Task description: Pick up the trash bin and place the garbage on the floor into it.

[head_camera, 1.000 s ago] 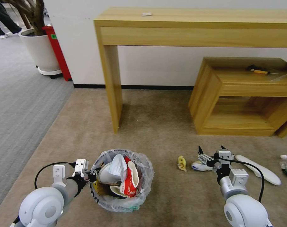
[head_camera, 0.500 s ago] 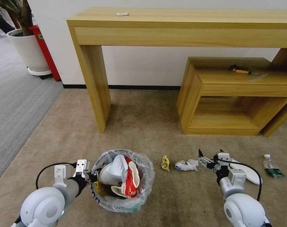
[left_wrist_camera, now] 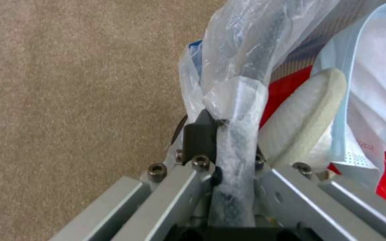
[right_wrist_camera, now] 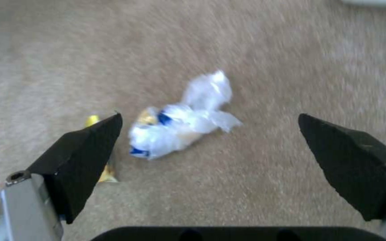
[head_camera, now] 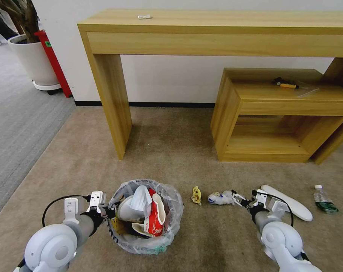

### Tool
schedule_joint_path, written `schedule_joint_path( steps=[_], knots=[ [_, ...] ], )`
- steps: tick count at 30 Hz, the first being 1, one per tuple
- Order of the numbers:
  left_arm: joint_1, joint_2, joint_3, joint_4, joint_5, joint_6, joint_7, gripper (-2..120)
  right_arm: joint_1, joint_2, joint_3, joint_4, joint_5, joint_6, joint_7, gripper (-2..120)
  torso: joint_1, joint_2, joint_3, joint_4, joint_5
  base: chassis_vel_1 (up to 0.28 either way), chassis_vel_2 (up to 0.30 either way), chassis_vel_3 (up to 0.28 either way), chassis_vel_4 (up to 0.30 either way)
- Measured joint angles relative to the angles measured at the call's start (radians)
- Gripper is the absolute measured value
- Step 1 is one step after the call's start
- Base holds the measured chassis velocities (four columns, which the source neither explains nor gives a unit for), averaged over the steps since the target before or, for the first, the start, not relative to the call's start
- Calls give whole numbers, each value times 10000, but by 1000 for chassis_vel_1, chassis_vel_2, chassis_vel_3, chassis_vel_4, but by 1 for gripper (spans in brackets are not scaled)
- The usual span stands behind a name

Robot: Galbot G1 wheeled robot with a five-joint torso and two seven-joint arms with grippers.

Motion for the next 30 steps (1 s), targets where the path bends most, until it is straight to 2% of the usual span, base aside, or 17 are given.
schedule_joint_path(
  steps=[10,12,23,30],
  knots=[
    [21,1,57,97,61,0,57,0,1570,237,-671,-1961,112,-30,348,100,0,-1,0,0,0,0,0,0,0],
    [31,10,48,99,61,0,75,0,2239,275,-1062,-2754,100,-125,366,100,0,-1,0,2,6,0,0,0,0],
    [48,-46,6,149,80,0,79,0,3193,461,-1673,-3851,698,-606,910,100,1,-1,1,1,1,0,0,0,0],
    [26,-69,10,221,106,0,79,0,3466,608,-1798,-4555,682,-563,825,98,1,-1,0,1,3,0,0,0,0]
  ],
)
